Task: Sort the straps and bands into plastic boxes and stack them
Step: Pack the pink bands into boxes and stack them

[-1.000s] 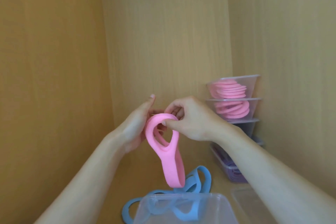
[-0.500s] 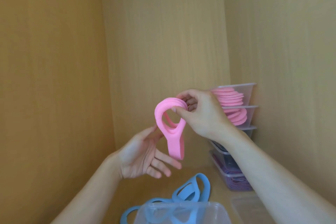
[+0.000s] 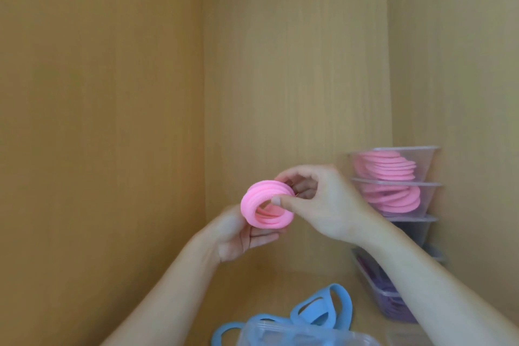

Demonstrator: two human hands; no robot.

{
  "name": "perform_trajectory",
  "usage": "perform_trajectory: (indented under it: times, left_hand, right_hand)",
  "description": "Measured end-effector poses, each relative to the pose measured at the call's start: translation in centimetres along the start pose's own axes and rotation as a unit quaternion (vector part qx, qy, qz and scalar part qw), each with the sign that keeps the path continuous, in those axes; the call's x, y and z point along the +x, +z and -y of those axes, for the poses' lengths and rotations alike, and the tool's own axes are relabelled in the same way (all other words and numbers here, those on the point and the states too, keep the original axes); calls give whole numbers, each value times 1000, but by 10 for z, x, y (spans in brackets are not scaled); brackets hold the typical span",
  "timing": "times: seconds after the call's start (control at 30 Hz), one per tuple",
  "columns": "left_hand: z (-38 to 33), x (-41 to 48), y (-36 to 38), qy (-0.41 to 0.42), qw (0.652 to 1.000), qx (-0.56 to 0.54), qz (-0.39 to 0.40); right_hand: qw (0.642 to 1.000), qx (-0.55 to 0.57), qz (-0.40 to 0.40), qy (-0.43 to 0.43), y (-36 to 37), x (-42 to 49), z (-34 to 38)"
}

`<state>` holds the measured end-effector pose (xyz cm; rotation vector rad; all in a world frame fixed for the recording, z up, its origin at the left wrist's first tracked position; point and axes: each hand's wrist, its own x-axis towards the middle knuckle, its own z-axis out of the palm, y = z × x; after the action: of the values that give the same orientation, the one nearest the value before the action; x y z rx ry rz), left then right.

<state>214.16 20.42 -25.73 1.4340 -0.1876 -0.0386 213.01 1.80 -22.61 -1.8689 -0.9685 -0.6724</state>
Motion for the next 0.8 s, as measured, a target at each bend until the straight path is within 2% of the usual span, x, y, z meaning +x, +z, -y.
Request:
perform_trajectory:
  times: [0.23,0.5,0.57,0.7,0.8]
  left_hand:
    - [4,13,-3,25,999,27,23]
    - [6,13,-1,67,992,24,102]
    - [4,11,-1,76,989,19,125]
    - [3,6,-2,75,972,-16,224]
    - [3,6,4,92,973,25,210]
  right_hand:
    - [995,41,-34,84,-11,1,-16]
    - [971,152,-77,167,-16,2,-36]
    - [968,163,-75,176,-17,3,-39]
    - [962,178,-78,190,-18,4,-42]
    - [959,180,-77,204,-20,2,-43]
